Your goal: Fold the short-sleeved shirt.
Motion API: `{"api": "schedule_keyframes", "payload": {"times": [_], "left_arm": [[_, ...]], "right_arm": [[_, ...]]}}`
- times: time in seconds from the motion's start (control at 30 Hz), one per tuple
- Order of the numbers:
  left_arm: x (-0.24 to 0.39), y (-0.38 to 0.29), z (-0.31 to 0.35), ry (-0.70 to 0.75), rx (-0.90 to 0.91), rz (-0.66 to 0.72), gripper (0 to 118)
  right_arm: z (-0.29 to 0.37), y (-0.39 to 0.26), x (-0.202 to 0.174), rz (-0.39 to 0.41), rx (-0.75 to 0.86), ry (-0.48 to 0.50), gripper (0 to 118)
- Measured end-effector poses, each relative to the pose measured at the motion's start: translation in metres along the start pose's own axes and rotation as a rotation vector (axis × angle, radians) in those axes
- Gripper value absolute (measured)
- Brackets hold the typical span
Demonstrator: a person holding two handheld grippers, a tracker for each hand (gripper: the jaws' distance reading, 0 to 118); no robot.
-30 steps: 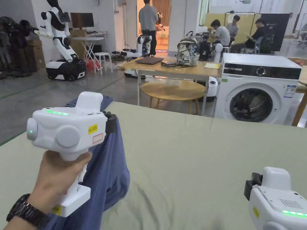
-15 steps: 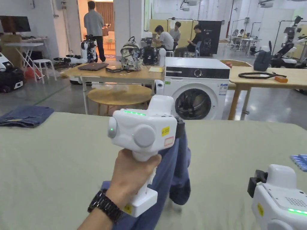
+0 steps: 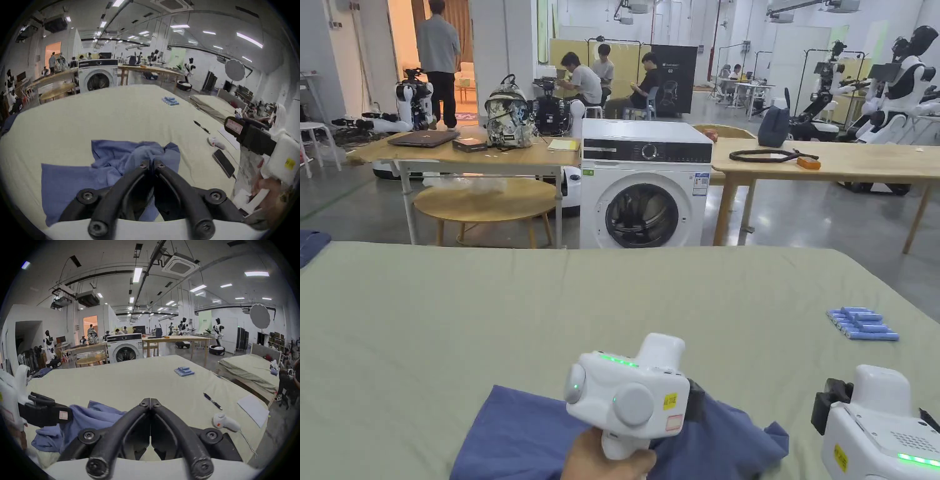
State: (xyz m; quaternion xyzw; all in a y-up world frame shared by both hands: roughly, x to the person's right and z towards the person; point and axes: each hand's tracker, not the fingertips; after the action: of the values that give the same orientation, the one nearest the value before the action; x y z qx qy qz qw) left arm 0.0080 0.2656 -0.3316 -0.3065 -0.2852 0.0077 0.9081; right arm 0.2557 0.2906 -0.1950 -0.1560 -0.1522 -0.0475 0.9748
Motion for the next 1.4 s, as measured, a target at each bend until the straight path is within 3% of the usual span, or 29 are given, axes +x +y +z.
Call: {"api": "schedule_keyframes", "payload": {"times": [0.07,0.13,0.27,0.43,0.5,0.57,0.6,0.77,0.93,1.13,1.17,1.27,1.4], "left_arm": [[-0.004,-0.007,0.011,-0.004,0.010,0.038,34],[-0.013,-0.006,0.025,0.014,0.051,0.065,42],[-0.037,-0.011,0.062,0.041,0.108,0.123,42],[-0.061,-0.027,0.120,0.200,0.178,0.132,42],[-0.074,-0.039,0.138,0.274,0.212,0.141,35],[-0.093,-0.048,0.149,0.388,0.230,0.133,6],[-0.099,-0.053,0.154,0.414,0.235,0.134,0],[-0.146,-0.066,0.159,0.465,0.175,0.193,0],[-0.222,-0.059,0.111,0.389,-0.007,0.311,0],[-0.277,-0.031,0.042,0.367,-0.204,0.350,0],[-0.285,-0.026,0.030,0.344,-0.229,0.371,1],[-0.299,-0.017,-0.005,0.330,-0.249,0.390,49],[-0.314,-0.014,-0.047,0.344,-0.297,0.411,54]], "right_arm": [[0.000,0.000,-0.001,-0.002,-0.008,0.005,0],[0.001,0.000,-0.005,-0.003,-0.009,0.018,0],[0.002,0.003,-0.020,0.025,0.002,0.053,0],[0.006,0.005,-0.046,0.069,0.043,0.087,0],[0.007,0.004,-0.057,0.082,0.058,0.095,0],[0.007,0.002,-0.067,0.088,0.071,0.107,0],[0.006,0.001,-0.071,0.092,0.074,0.112,0],[-0.004,-0.002,-0.090,0.106,0.062,0.147,0],[-0.019,-0.005,-0.094,0.106,0.020,0.164,0],[-0.036,-0.008,-0.087,0.125,-0.022,0.145,0],[-0.039,-0.009,-0.085,0.128,-0.028,0.138,0],[-0.047,-0.011,-0.079,0.133,-0.046,0.119,0],[-0.053,-0.015,-0.071,0.137,-0.067,0.094,0]]}}
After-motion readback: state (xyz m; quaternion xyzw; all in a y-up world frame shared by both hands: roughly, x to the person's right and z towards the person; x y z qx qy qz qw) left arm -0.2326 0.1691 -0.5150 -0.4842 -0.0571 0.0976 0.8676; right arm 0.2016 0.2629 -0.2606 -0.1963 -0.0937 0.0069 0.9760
